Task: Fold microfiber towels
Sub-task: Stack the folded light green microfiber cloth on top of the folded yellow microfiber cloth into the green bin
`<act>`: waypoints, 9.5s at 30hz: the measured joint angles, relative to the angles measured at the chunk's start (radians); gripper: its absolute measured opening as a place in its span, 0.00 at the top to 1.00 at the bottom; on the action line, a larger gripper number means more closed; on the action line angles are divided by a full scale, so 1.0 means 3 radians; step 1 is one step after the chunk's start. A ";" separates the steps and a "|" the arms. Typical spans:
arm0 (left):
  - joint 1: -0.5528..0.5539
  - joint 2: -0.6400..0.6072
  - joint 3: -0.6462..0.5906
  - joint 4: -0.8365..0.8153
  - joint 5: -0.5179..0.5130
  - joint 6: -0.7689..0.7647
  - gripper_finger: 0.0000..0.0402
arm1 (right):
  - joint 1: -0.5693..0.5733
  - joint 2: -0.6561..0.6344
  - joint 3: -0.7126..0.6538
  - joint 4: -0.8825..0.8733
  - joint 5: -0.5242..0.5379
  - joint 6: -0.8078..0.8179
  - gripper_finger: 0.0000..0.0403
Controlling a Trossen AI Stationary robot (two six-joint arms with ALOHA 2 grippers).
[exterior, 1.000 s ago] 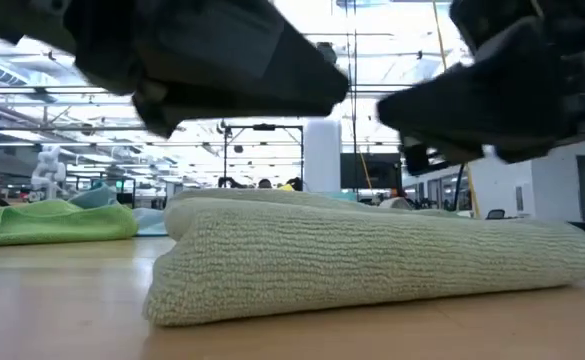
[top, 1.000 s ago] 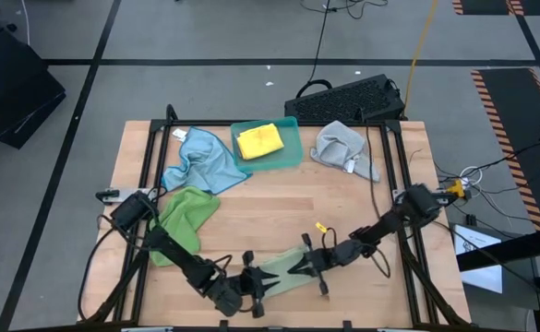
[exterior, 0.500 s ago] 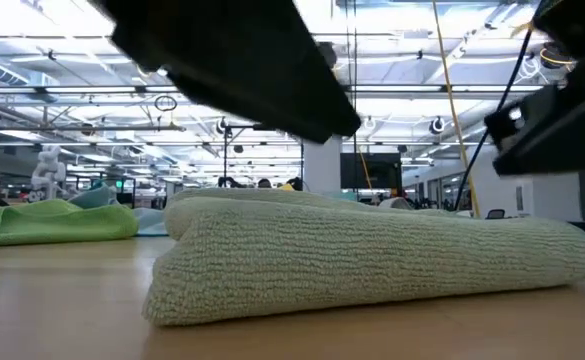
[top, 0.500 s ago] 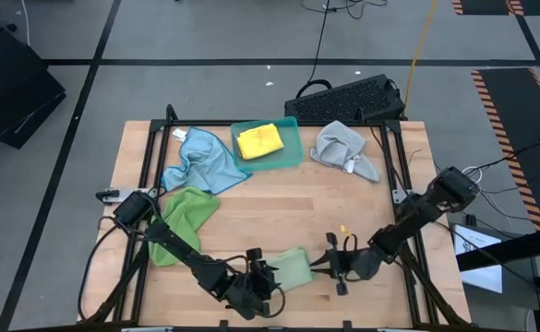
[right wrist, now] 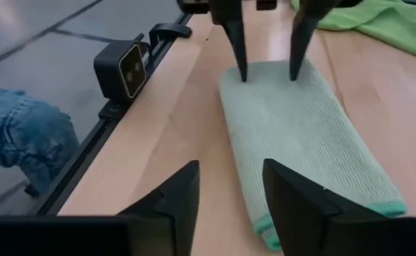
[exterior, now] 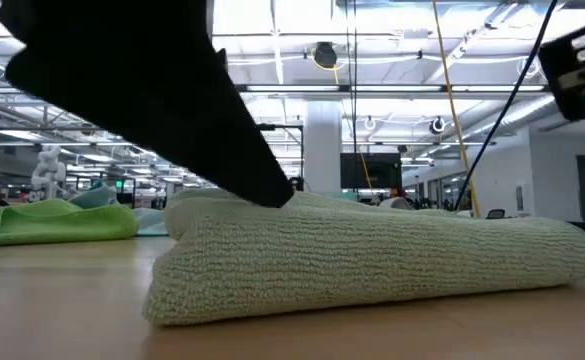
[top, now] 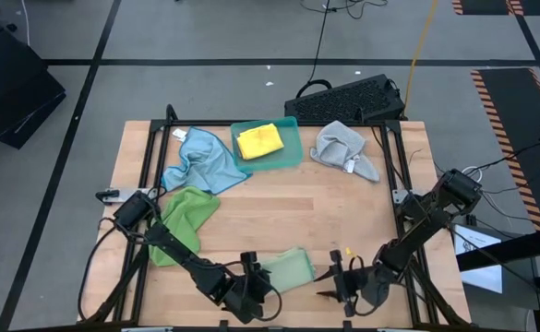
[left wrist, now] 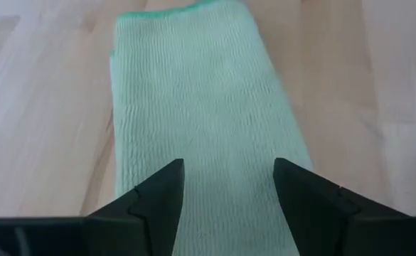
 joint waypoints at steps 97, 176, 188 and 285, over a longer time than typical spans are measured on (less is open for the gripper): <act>0.0098 0.0217 0.0142 0.0761 -0.1126 0.0837 0.39 | -0.1731 0.0061 0.0092 -0.0516 -0.1832 0.0229 0.93; 0.3190 -0.0941 -0.1308 0.2043 -0.0328 0.4554 0.96 | -0.4214 -0.1702 -0.0858 0.0760 -0.1974 -0.0833 0.58; 0.3186 -0.0941 -0.1308 0.2070 -0.0314 0.4685 0.96 | -0.4552 -0.0247 0.0465 0.0074 -0.2386 -0.2013 0.42; 0.3603 -0.1119 -0.1308 0.1467 0.0789 0.4043 0.37 | -0.4834 0.0702 0.1208 -0.0217 -0.2932 -0.2554 0.95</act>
